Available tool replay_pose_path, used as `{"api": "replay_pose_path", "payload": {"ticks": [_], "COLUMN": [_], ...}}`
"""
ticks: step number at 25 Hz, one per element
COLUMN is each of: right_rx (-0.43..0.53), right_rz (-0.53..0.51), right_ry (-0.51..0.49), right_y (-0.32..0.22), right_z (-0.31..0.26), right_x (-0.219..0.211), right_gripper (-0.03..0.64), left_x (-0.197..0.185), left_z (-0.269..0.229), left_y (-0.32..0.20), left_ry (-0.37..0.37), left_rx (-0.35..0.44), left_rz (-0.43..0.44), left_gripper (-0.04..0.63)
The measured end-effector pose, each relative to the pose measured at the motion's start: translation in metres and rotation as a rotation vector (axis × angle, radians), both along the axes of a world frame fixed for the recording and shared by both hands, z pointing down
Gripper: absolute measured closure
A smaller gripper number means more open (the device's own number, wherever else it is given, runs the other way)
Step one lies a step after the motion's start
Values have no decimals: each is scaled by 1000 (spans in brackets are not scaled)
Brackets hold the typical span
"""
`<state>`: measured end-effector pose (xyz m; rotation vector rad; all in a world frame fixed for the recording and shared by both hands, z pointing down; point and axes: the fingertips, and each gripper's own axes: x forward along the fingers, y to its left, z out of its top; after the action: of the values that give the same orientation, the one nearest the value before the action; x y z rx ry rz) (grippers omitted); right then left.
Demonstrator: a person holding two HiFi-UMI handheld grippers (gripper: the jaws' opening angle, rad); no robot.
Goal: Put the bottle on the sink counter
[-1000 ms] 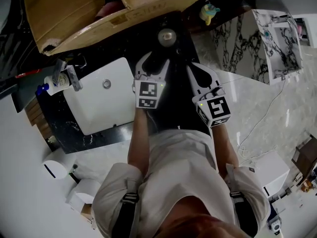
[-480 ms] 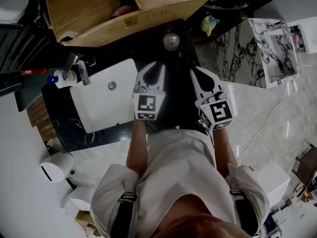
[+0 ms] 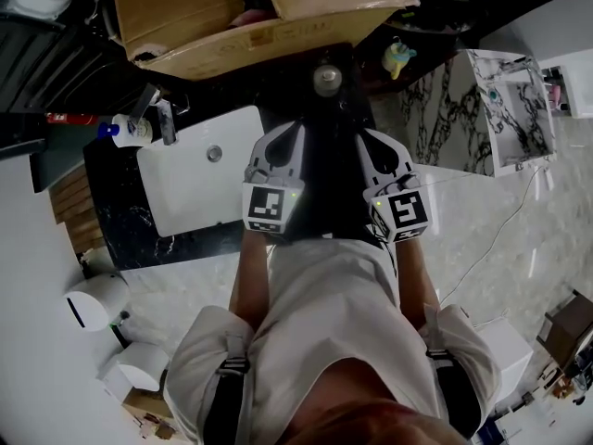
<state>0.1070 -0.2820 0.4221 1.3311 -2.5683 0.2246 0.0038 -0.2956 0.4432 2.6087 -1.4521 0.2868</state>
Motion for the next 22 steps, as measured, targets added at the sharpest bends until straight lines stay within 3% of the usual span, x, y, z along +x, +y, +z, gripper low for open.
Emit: {"api": "replay_pose_path", "payload": {"ticks": [22], "right_rx": [-14], "right_rz": [-45], "right_ry": [-8], "right_y": [7], "right_z": [5], "right_x": [-7], "right_gripper": [620], "left_x": [6], "left_z": [4], "left_y": [10], "left_ry": [-32], "left_rx": [-7], "left_rz": [36], "left_gripper": [592]}}
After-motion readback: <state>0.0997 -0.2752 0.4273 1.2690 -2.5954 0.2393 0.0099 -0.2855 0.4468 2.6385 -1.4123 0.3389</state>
